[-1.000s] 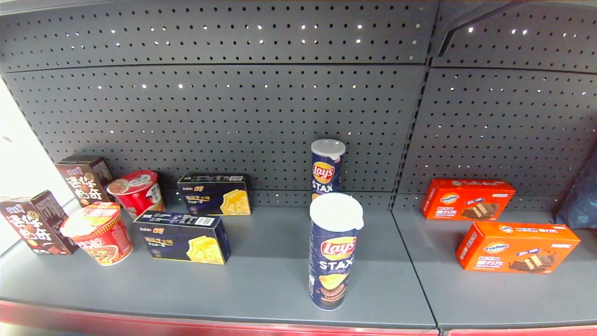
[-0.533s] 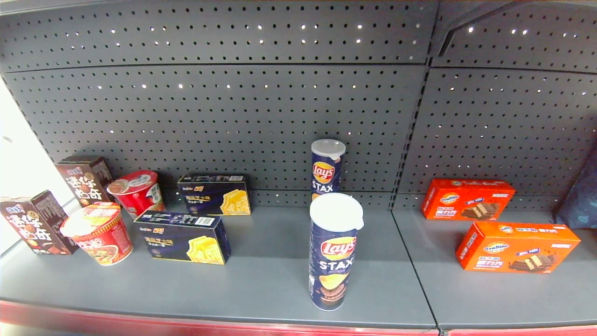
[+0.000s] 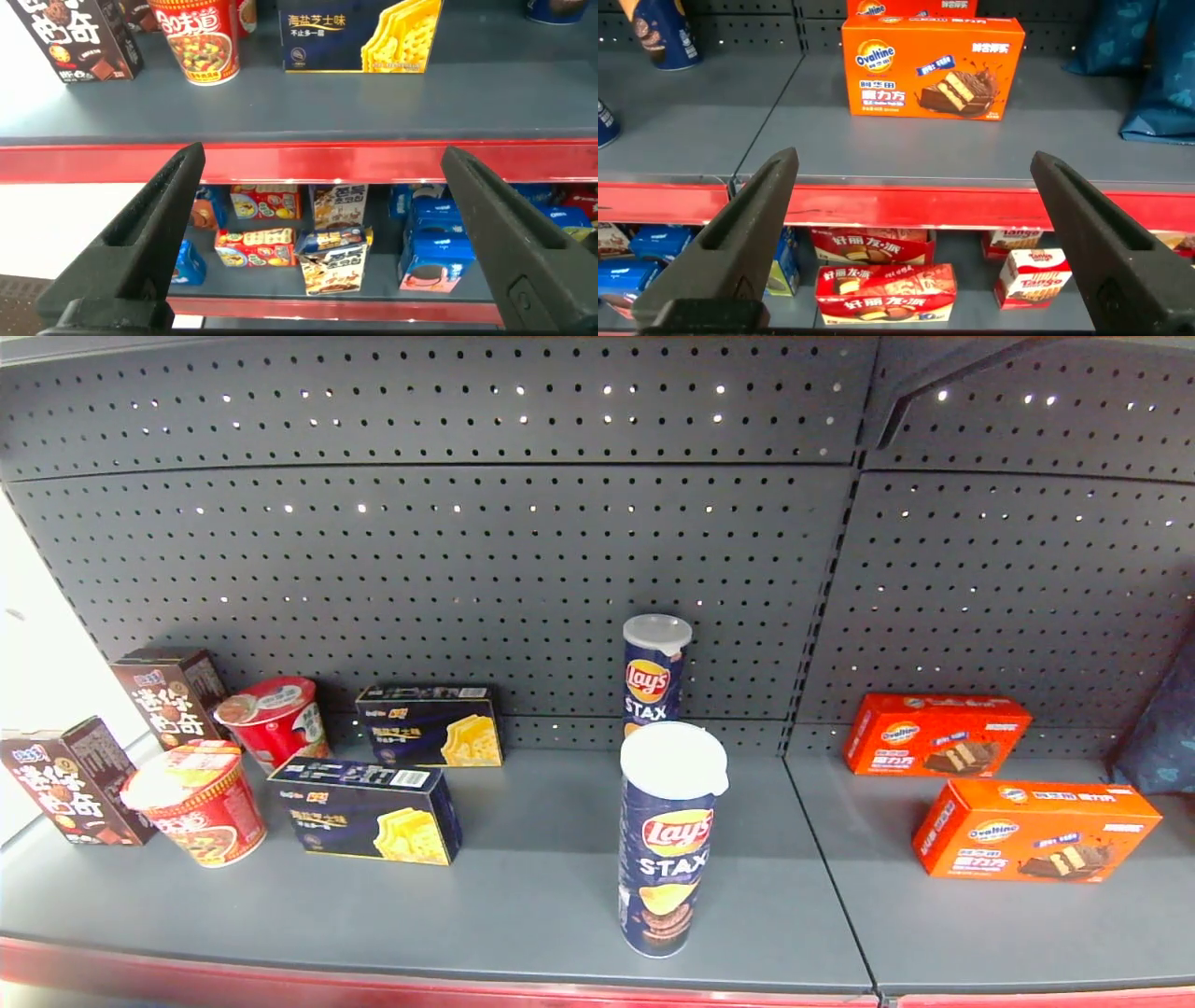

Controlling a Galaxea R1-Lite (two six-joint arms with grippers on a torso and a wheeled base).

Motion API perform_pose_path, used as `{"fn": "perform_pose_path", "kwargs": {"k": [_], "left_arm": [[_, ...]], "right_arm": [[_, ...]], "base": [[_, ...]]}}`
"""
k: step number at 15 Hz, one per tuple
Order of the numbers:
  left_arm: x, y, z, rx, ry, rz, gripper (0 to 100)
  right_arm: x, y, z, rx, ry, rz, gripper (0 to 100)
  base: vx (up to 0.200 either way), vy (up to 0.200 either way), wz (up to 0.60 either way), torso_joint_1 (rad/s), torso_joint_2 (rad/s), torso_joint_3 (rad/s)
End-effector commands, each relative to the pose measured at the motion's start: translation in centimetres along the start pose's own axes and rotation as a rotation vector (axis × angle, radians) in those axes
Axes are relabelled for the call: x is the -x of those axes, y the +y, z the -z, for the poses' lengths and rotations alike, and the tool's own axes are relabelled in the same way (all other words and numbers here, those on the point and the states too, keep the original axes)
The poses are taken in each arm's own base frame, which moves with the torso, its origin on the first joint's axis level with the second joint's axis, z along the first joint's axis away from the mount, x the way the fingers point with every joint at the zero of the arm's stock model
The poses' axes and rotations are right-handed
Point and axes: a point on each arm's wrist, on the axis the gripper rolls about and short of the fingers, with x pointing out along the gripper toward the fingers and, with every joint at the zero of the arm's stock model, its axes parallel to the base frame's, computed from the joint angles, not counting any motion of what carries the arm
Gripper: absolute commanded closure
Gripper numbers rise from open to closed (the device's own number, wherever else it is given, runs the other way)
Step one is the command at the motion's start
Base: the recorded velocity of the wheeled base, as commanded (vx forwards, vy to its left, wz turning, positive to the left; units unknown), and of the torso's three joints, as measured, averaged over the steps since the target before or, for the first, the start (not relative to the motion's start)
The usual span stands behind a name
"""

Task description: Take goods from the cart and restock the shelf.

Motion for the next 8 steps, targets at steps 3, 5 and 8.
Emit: {"fn": "perform_pose_path", "kwargs": {"k": [3,5,8], "left_arm": [[-0.04,-0.02,-0.02,0.004,0.003,0.009,0],[-0.02,-0.04,-0.01,0.0,0.003,0.016,0],[-0.02,-0.04,-0.01,-0.002,0.003,0.018,0]], "right_arm": [[-0.02,0.01,-0.01,0.0,0.002,-0.002,0],[-0.02,0.01,-0.01,0.0,0.002,-0.002,0],[-0.02,0.03,-0.01,0.0,0.002,-0.012,0]], "base": [[0.0,0.0,0.0,0.0,0.0,0.0],[0.0,0.0,0.0,0.0,0.0,0.0],[0.0,0.0,0.0,0.0,0.0,0.0]]}}
